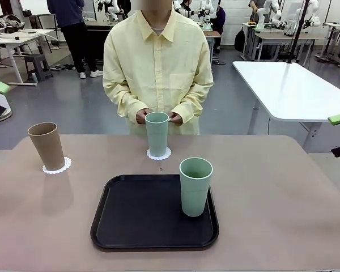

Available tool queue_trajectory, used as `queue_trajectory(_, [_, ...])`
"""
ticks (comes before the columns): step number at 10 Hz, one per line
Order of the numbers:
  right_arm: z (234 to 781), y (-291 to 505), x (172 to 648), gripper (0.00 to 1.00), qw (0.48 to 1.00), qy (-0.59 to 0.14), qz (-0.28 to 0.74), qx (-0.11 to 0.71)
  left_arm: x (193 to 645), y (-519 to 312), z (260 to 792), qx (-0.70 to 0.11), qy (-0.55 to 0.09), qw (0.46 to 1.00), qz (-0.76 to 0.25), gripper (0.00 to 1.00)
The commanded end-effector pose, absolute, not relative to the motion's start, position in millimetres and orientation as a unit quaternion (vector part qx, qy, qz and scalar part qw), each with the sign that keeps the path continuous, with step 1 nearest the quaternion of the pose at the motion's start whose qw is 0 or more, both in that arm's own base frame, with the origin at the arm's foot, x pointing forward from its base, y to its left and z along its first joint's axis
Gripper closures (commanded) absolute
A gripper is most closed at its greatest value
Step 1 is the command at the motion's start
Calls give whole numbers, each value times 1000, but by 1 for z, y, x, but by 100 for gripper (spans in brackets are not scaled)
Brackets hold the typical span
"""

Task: Place coasters on the table and set cups on them.
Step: Take one Reusable plastic cup from the Flat Tray and place it on a coaster set by the human.

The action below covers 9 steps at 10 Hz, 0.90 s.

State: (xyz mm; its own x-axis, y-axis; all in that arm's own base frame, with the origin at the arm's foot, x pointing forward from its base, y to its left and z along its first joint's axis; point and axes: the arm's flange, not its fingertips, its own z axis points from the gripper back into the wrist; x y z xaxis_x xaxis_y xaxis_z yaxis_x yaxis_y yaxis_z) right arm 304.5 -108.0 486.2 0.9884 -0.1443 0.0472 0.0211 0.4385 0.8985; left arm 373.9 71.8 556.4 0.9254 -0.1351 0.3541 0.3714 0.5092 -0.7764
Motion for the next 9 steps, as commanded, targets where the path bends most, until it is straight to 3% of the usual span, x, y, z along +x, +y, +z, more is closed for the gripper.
queue_trajectory(1, [487, -106, 308, 0, 836, -70, -42, 543, 370, 107, 522, -604, -127, 780, -106, 0])
queue_trajectory(4, [487, -106, 308, 0, 836, -70, -42, 543, 361, 167, 476, -676, -134, 721, -76, 0])
queue_trajectory(9, [487, -106, 308, 0, 836, -70, -42, 543, 355, 205, 448, -678, -96, 721, -104, 0])
